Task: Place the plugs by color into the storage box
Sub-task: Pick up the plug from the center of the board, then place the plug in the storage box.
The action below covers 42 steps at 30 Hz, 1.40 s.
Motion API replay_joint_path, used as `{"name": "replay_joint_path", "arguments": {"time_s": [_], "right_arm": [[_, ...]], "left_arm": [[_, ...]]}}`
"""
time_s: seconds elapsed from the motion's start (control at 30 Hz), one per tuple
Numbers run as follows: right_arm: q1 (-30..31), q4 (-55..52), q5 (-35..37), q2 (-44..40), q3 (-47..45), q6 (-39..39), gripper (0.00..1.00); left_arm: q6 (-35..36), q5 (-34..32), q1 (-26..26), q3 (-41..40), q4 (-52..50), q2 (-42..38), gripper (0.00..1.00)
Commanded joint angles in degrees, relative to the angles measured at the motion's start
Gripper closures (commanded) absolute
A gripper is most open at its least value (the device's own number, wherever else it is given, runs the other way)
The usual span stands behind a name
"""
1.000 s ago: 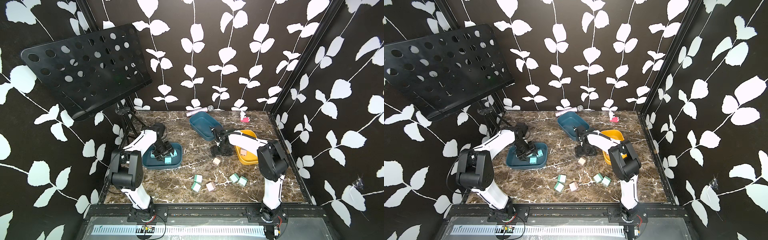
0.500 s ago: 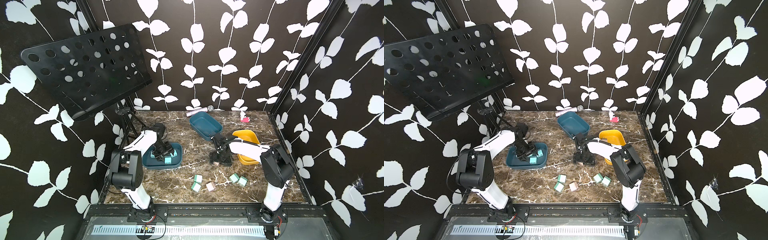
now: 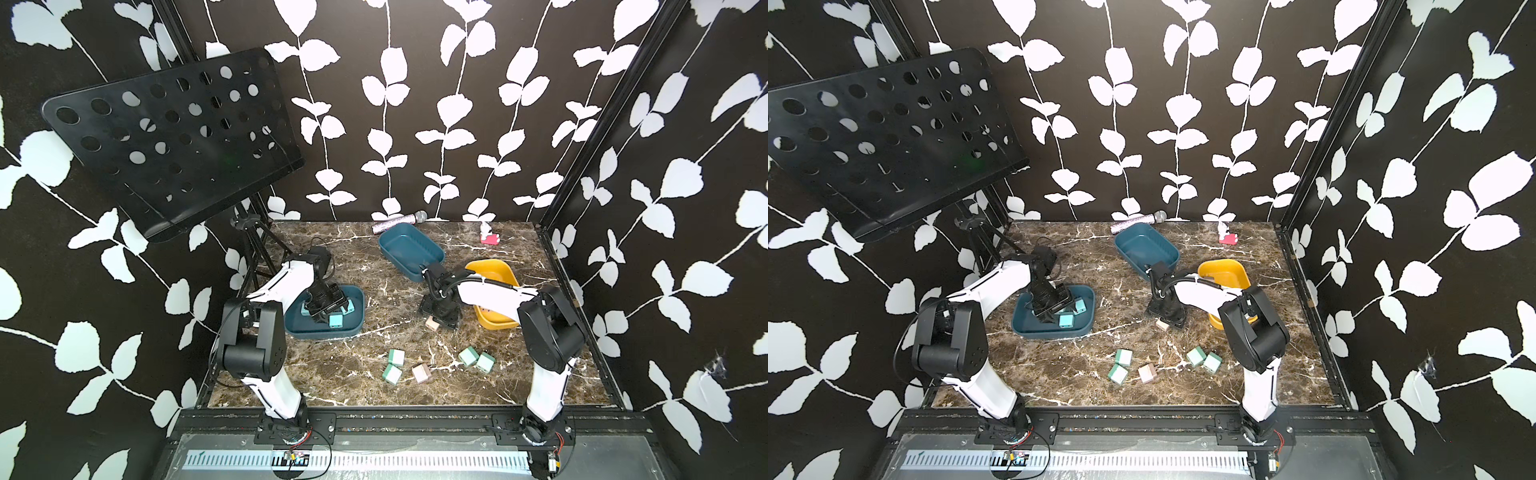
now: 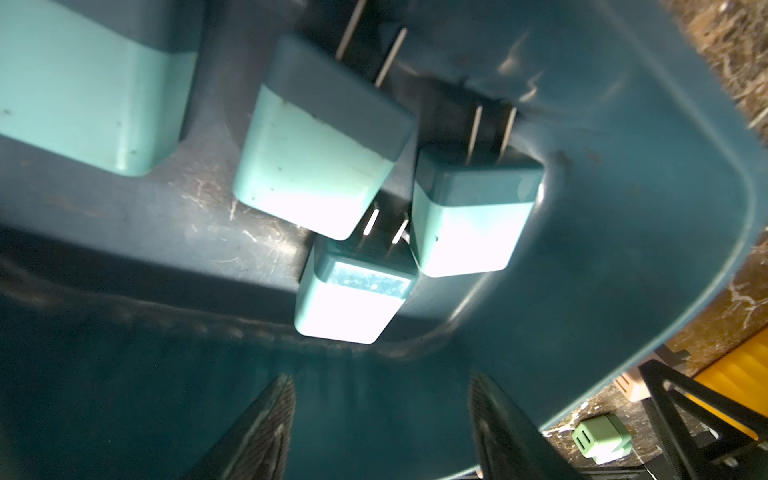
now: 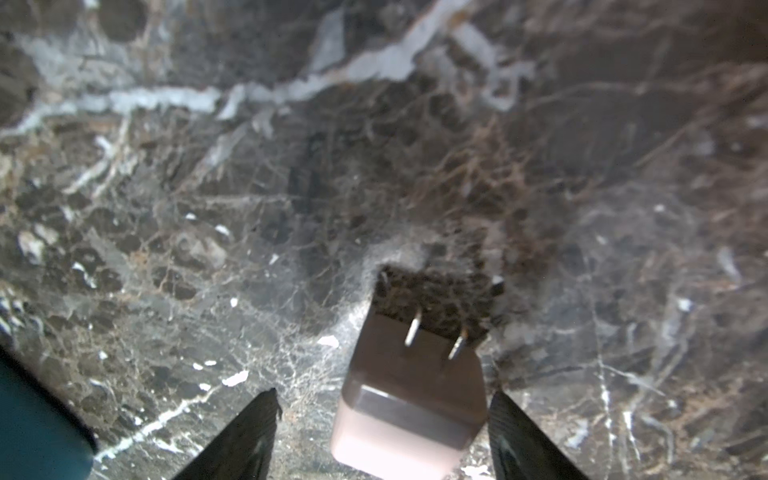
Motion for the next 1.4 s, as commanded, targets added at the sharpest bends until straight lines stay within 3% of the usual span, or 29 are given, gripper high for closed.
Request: {"name": "replay_joint_path", "arguments": {"time_s": [0.0,0.13,0.27,0.33,0.47,0.6,0.8,1.03,1.37], "right_arm": [[-0.2,-2.6,2.4,1.4,0.8,2.8,0.29],[-0.2,-3.0,1.1,2.4,0.5,2.8,0.38],[-0.2,-2.2,0.4,2.4,-0.4,2.3,0.56],[-0.2,-2.3,0.3,2.0,-0.3,1.5,0.59],[-0.4,-5.1,1.6,0.0,1.9,-0.9,0.59],[-3.6,-11.9,4.4,-2.3,10.8,-7.3,0.59],[-16.7,-22.1,7.4,-2.4,22.4,-20.5,0.58],[-29.2,-27.4,11.1,5.9,30.1,-34.4,0.57],[-33.6,-23.6,7.9,15.6,32.1,-37.6,0.57]], "left_arm": [[0.5,0.0,-0.3,-0.3,-0.6,-1.0,0.31],[0.5,0.1,-0.3,-0.3,-0.4,-0.7,0.32],[0.6,0.4,-0.3,-0.1,-0.3,-0.4,0.31],[0.7,0.4,-0.3,0.2,-0.4,-0.2,0.31],[0.8,0.5,-0.3,0.7,-0.5,0.4,0.31],[0.9,0.6,-0.3,1.3,-0.5,0.9,0.31],[1.0,0.9,-0.3,2.0,-0.3,1.6,0.31],[1.5,1.0,-0.3,2.0,-0.5,1.8,0.31],[2.2,0.5,-0.3,3.3,-3.1,0.8,0.31]]}}
